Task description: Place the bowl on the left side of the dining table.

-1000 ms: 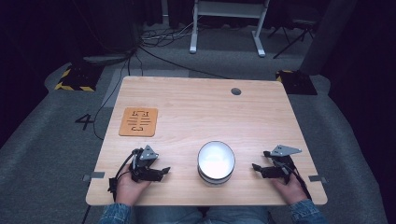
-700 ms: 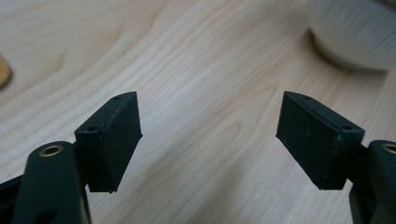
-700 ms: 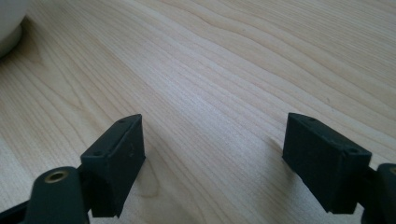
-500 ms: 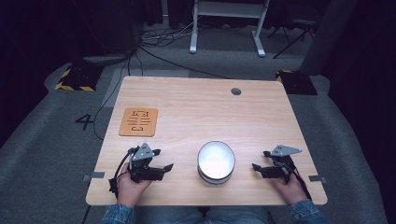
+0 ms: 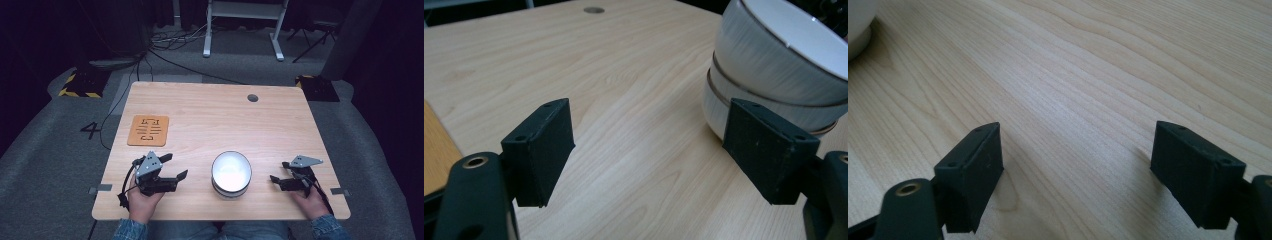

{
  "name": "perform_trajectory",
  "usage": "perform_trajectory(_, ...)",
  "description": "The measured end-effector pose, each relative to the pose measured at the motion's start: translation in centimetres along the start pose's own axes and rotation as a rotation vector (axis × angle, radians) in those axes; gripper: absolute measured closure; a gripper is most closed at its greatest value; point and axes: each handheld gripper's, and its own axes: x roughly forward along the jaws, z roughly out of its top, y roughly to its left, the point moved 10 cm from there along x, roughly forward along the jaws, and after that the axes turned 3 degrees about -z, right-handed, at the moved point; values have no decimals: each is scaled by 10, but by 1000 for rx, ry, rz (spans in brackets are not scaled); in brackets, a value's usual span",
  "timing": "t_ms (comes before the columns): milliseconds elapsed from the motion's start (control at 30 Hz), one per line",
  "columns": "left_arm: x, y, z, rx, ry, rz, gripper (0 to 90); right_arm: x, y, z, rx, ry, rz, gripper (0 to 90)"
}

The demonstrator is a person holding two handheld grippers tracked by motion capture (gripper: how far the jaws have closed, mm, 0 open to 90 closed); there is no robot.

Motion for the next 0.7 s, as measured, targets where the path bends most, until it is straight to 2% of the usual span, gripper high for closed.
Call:
perform_trajectory(100, -5, -3, 11, -25, -43, 3, 201, 0, 0, 0, -1, 0, -1, 209)
perform_trajectory(167, -7, -2, 13, -13, -43, 12, 200, 0, 0, 0, -1, 0, -1, 209)
perform_trajectory(200, -7, -2, 15, -24, -55, 20, 200, 0, 0, 0, -1, 0, -1, 209)
perform_trajectory(267, -10, -1, 20, -15, -55, 33, 200, 0, 0, 0, 0, -1, -1, 209)
perform_trajectory(367, -10, -1, 25, -24, -64, 40, 201, 0, 0, 0, -1, 0, -1, 208)
perform_trajectory(600, -8, -5, 37, -33, -51, 25, 215, 0, 0, 0, 2, -1, -3, 208)
perform_trajectory(667, -6, -6, 41, -34, -59, 13, 217, 0, 0, 0, 3, 0, -5, 208)
perform_trajectory(700, -2, -10, 44, -41, -56, -7, 217, 0, 0, 0, 3, 0, -5, 208)
